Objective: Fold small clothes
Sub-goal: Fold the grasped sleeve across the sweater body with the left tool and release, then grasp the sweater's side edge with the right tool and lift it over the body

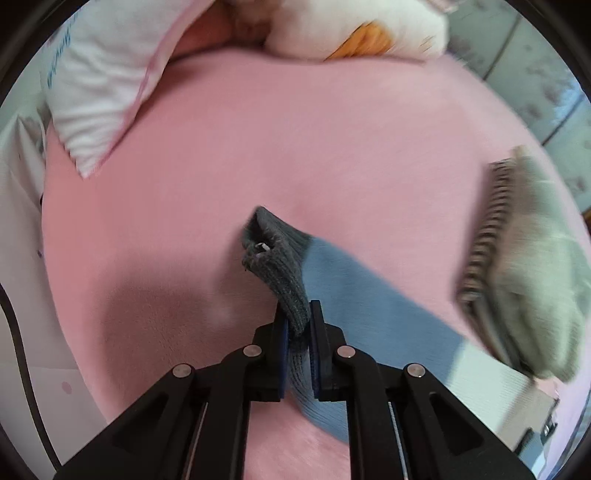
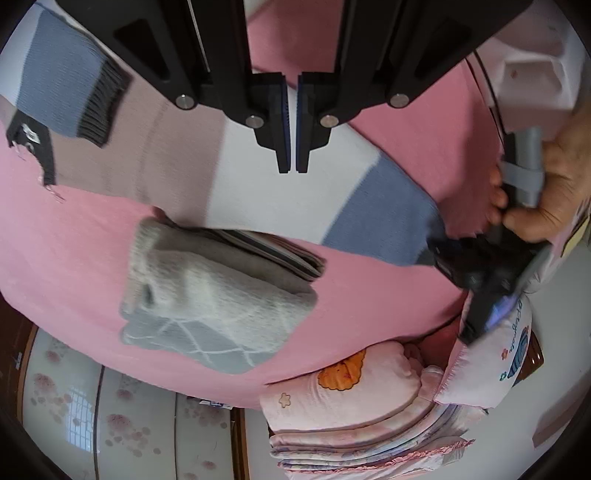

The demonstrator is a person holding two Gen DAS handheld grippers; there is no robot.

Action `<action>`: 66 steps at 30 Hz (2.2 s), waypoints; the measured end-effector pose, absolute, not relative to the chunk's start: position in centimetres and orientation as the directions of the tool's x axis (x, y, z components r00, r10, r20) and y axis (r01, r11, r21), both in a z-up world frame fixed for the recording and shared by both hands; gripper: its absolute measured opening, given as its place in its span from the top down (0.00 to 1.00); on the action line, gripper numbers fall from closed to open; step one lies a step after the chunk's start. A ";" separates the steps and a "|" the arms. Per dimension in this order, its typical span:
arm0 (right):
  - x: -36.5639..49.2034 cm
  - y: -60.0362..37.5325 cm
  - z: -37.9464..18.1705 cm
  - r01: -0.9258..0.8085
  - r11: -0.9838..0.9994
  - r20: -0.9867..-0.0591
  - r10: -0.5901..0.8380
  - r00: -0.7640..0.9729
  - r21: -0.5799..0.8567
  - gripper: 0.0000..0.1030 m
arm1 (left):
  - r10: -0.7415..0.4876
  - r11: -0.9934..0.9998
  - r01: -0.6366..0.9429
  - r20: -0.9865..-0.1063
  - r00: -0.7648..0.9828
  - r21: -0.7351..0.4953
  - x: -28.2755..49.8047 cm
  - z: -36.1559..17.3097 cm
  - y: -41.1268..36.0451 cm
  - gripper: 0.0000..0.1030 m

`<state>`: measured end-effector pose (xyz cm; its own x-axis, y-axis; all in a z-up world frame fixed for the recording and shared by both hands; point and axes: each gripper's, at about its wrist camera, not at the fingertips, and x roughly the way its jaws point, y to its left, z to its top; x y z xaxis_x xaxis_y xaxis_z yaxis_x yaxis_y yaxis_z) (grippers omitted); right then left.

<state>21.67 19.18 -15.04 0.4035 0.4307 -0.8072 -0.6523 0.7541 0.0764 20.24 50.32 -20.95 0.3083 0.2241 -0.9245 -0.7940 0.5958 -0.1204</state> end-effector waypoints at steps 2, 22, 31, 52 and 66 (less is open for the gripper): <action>21.3 17.7 -14.7 -0.641 0.765 -0.805 0.419 0.420 0.064 0.97 | 0.232 0.636 -0.756 -0.897 0.377 -0.154 19.8 -18.5 47.9 0.93; 20.9 -4.9 -14.2 -0.277 0.951 -0.798 0.270 0.539 0.135 0.97 | -0.210 0.919 -0.151 -0.777 0.593 -0.363 23.9 -15.0 13.7 0.93; 20.7 -9.5 -16.9 -0.220 0.962 -0.832 0.251 0.495 0.160 0.97 | -0.273 0.937 -0.083 -0.858 0.434 -0.340 23.8 -23.4 8.0 0.67; 24.6 -6.9 -19.5 -0.293 0.897 -0.814 0.429 0.392 0.331 0.56 | 0.112 0.930 -0.356 -0.848 0.518 -0.095 14.9 -21.9 22.2 0.42; 26.3 -3.4 -21.6 -0.369 0.872 -0.828 0.447 0.337 0.321 0.93 | 0.057 0.883 -0.428 -0.859 0.508 -0.194 16.9 -25.9 25.2 0.42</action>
<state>26.26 -3.38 -21.58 0.3374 0.4471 -0.8284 -0.3691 0.8724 0.3205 16.94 25.20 -25.89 0.5081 0.0573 -0.8594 -0.4281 0.8826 -0.1943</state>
